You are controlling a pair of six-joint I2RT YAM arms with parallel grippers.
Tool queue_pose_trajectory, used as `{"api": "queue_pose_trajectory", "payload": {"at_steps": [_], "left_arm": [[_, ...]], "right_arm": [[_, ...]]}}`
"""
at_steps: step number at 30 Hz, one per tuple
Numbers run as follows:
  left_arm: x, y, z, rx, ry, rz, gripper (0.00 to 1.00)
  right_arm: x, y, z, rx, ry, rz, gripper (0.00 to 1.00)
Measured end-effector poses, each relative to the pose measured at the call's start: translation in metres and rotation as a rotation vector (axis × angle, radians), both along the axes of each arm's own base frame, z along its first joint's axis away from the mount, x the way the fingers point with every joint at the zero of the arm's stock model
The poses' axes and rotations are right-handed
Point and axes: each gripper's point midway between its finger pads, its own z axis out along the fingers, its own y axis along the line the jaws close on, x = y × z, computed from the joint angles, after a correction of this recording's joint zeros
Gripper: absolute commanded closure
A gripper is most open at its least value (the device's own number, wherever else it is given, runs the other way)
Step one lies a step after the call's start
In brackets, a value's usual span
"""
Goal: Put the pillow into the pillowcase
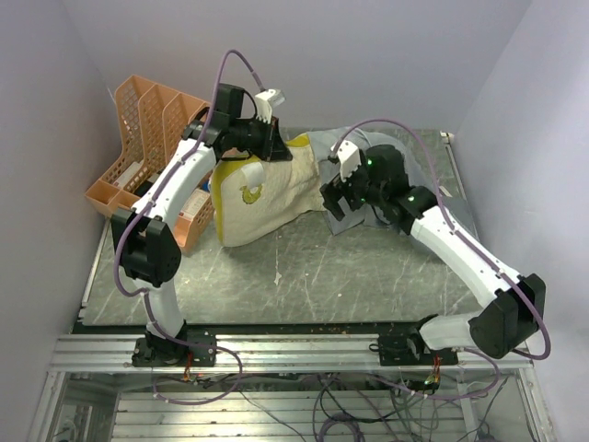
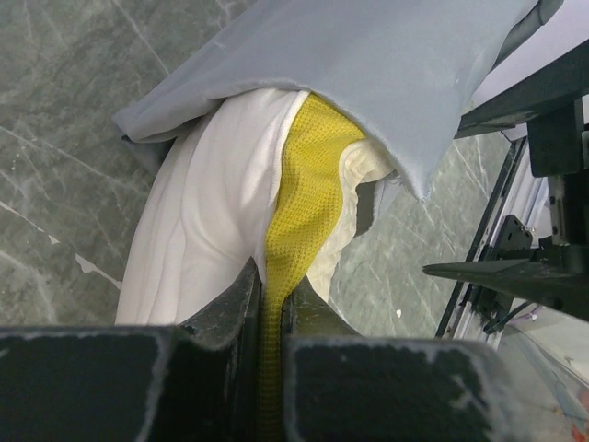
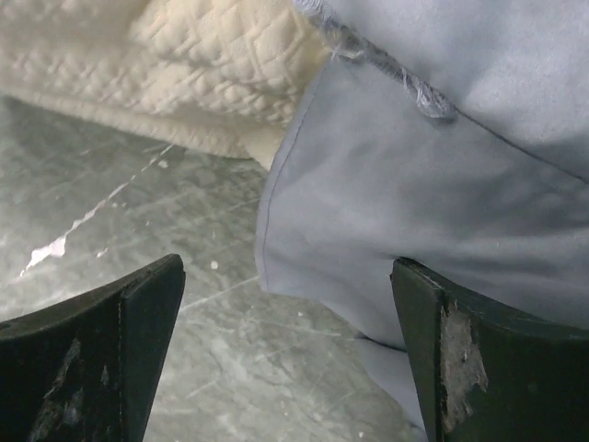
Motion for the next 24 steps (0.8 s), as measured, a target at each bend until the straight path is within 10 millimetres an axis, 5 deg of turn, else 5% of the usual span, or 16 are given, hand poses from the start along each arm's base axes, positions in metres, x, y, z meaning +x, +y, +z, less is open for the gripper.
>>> {"api": "queue_pose_trajectory", "payload": {"at_steps": [7, 9, 10, 11, 14, 20, 24], "left_arm": [[-0.003, -0.004, -0.002, -0.033, 0.015, -0.025, 0.93], [-0.004, -0.005, -0.003, -0.042, 0.021, -0.030, 0.93], [-0.004, -0.005, -0.004, -0.046, 0.023, -0.033, 0.93], [-0.005, -0.005, -0.005, -0.050, 0.026, -0.035, 0.93], [-0.008, -0.005, -0.007, -0.059, 0.035, -0.040, 0.93], [-0.016, -0.010, -0.001, -0.110, 0.038, -0.077, 0.93], [-0.019, -0.019, 0.006, -0.183, 0.048, -0.106, 0.93]], "right_arm": [[0.019, 0.007, 0.002, 0.129, -0.048, -0.261, 0.06], [0.026, 0.004, 0.001, 0.149, -0.067, -0.329, 0.22], [0.032, 0.003, 0.001, 0.156, -0.080, -0.364, 0.36], [0.037, 0.002, 0.001, 0.161, -0.093, -0.393, 0.62], [0.045, 0.001, 0.001, 0.181, -0.112, -0.439, 0.99], [0.036, 0.018, 0.027, 0.265, -0.104, -0.348, 1.00], [0.038, 0.047, 0.099, 0.376, -0.128, -0.227, 1.00]]}}
